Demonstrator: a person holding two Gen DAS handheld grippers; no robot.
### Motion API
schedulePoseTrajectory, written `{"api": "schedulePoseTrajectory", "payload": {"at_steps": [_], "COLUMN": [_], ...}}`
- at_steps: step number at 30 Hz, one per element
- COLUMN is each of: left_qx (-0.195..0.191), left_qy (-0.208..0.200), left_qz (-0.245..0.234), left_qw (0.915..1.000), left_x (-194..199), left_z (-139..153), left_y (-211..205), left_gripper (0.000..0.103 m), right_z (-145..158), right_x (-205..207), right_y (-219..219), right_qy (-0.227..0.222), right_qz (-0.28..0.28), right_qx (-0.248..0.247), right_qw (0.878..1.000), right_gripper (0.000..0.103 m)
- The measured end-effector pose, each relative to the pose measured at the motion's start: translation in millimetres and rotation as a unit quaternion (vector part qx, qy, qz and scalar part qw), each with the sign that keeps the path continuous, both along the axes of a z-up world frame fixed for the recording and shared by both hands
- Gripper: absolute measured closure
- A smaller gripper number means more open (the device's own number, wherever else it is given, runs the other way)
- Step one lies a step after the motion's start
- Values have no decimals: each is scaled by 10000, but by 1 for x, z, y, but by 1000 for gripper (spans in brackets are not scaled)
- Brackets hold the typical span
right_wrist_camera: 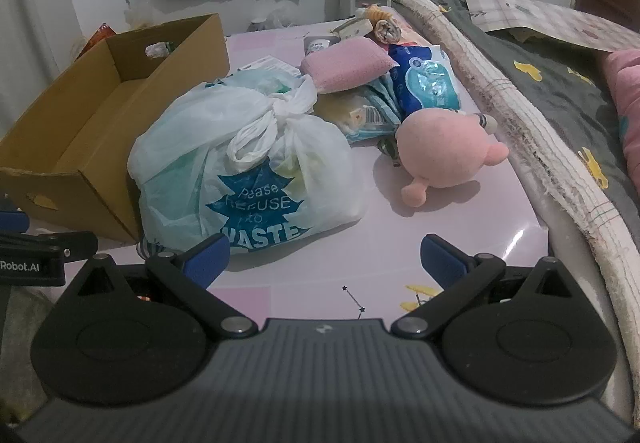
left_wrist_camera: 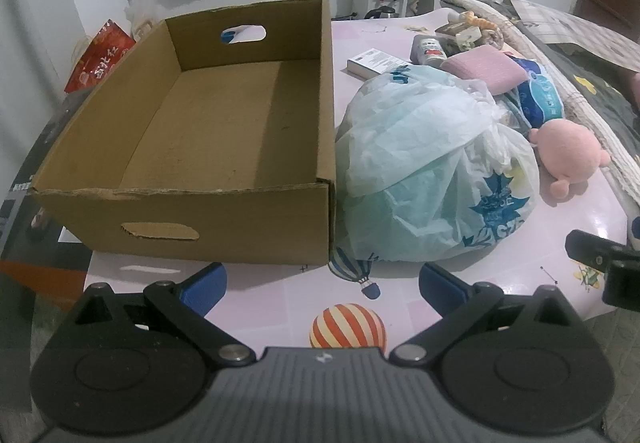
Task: Organize soft objects
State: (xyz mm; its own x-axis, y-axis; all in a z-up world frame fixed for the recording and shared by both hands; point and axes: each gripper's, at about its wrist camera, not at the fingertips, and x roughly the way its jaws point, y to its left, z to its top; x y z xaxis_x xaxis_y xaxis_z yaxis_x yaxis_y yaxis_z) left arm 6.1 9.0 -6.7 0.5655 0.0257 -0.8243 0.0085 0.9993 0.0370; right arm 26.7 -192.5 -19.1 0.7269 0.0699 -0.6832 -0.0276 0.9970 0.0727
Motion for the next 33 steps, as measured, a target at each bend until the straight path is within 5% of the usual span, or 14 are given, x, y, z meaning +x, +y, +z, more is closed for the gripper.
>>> {"api": "schedulePoseTrajectory", "payload": {"at_steps": [21,29,33], "left_qx": [44,179,-224], "left_qy": [26,-382,-670], "left_qz": [-26,-526,-968], "left_qw": [10000,9977,9928], "left_x": [2,6,10], "left_z": [2,14,22], "left_y": [-1,-16,-22], "left_gripper": [0,0,0], "right_z": [-3,-8,-14], "right_x": [5,7,0], "right_y": [0,-21,-37], "right_qy": [25,-271,-587], "right_qz": [37,-284,-561], "right_qx": [44,124,55], "right_qw": [10000,9992,9967], "right_gripper": [1,1,1]}}
